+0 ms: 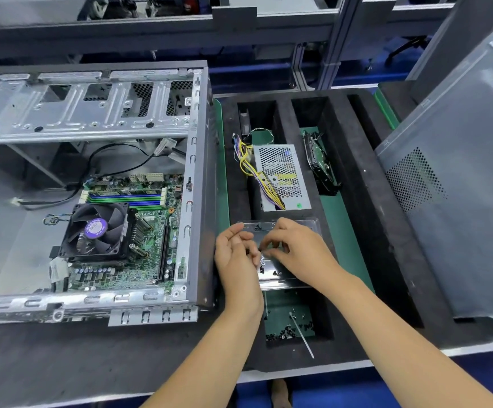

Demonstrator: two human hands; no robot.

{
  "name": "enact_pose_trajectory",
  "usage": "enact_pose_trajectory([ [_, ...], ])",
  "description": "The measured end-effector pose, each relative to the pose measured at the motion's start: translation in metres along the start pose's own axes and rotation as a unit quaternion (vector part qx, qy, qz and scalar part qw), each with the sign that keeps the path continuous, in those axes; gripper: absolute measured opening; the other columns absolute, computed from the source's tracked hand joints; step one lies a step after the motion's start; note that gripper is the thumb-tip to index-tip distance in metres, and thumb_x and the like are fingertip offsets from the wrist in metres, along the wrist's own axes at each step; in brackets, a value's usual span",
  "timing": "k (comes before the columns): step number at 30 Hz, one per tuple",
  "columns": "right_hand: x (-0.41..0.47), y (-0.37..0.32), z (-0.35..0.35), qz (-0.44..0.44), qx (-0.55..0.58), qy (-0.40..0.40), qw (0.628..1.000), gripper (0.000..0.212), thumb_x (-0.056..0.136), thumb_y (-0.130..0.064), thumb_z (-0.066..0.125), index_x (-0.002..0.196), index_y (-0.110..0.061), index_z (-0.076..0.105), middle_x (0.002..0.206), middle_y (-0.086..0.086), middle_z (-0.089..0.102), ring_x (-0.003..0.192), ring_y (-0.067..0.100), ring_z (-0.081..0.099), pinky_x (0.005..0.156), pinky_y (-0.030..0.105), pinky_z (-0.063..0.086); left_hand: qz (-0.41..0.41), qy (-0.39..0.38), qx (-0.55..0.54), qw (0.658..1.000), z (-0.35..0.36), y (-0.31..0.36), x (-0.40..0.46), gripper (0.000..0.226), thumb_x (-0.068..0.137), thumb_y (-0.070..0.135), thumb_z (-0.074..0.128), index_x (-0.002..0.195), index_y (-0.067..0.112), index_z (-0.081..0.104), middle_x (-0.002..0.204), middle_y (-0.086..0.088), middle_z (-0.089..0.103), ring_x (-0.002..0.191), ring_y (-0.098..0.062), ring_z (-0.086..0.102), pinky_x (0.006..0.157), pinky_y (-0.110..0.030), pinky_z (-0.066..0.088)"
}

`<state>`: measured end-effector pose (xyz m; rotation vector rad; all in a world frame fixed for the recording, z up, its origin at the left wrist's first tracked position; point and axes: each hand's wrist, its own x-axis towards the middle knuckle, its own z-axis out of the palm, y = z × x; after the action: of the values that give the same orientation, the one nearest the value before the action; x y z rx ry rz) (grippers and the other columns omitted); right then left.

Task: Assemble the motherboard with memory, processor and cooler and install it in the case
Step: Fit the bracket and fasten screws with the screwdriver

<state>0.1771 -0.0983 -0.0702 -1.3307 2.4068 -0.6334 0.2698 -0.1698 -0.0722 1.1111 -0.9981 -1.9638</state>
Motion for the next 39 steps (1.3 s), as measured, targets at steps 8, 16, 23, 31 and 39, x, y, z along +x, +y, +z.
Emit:
enact_pose_trajectory([
  [8, 0.002, -0.007, 0.001, -0.059, -0.048, -0.022, 0.997, 0.013, 0.088, -0.019, 0.058, 0.097, -0.02, 0.068, 0.086, -0.005, 0.045, 0.073, 0.015, 0.046, 0.056, 0.027, 0.028, 0.015, -0.01, 0.008, 1.0, 0.002, 0.002, -0.004, 0.024, 0.104, 0.008, 0.029, 0.1, 0.009, 0.052, 0.064, 0.001, 0.055, 0.043, -0.008, 0.036, 0.041, -0.017, 0.03],
  [16, 0.003, -0.002, 0.0, -0.019, -0.002, -0.008, 1.0, 0.011, 0.09, -0.029, 0.06, 0.094, -0.019, 0.063, 0.09, -0.011, 0.058, 0.082, 0.007, 0.054, 0.066, 0.024, 0.039, 0.022, 0.003, 0.04, 0.999, 0.003, 0.0, 0.001, 0.026, 0.104, 0.013, 0.03, 0.095, 0.011, 0.054, 0.053, 0.006, 0.042, 0.04, -0.007, 0.03, 0.038, -0.018, 0.026],
  [23, -0.012, 0.007, -0.032, 0.125, 0.451, 0.043, 0.883, 0.009, 0.079, -0.002, 0.073, 0.082, -0.007, 0.067, 0.077, 0.012, 0.072, 0.073, 0.022, 0.072, 0.064, 0.021, 0.054, -0.026, -0.05, 0.058, 0.997, 0.004, 0.006, -0.002, 0.025, 0.103, 0.007, 0.031, 0.098, 0.009, 0.056, 0.065, 0.001, 0.057, 0.045, -0.007, 0.038, 0.044, -0.021, 0.029],
  [31, -0.019, -0.016, -0.045, 0.107, 0.381, 0.079, 0.915, 0.008, 0.08, -0.016, 0.074, 0.073, -0.019, 0.07, 0.074, 0.0, 0.065, 0.069, 0.009, 0.055, 0.068, 0.024, 0.047, -0.141, -0.175, -0.001, 0.974, 0.013, 0.032, -0.027, 0.043, 0.104, 0.026, 0.035, 0.097, -0.006, 0.062, 0.065, -0.006, 0.058, 0.051, -0.011, 0.045, 0.044, -0.021, 0.034],
  [39, -0.039, -0.055, -0.062, 0.088, 0.371, 0.105, 0.918, 0.009, 0.08, -0.029, 0.074, 0.078, -0.021, 0.075, 0.068, 0.021, 0.053, 0.064, 0.02, 0.047, 0.066, 0.039, 0.042, -0.107, -0.233, 0.048, 0.965, -0.005, 0.065, -0.052, 0.03, 0.102, 0.018, 0.044, 0.082, 0.005, 0.062, 0.065, -0.004, 0.052, 0.049, -0.008, 0.039, 0.046, -0.017, 0.032],
])
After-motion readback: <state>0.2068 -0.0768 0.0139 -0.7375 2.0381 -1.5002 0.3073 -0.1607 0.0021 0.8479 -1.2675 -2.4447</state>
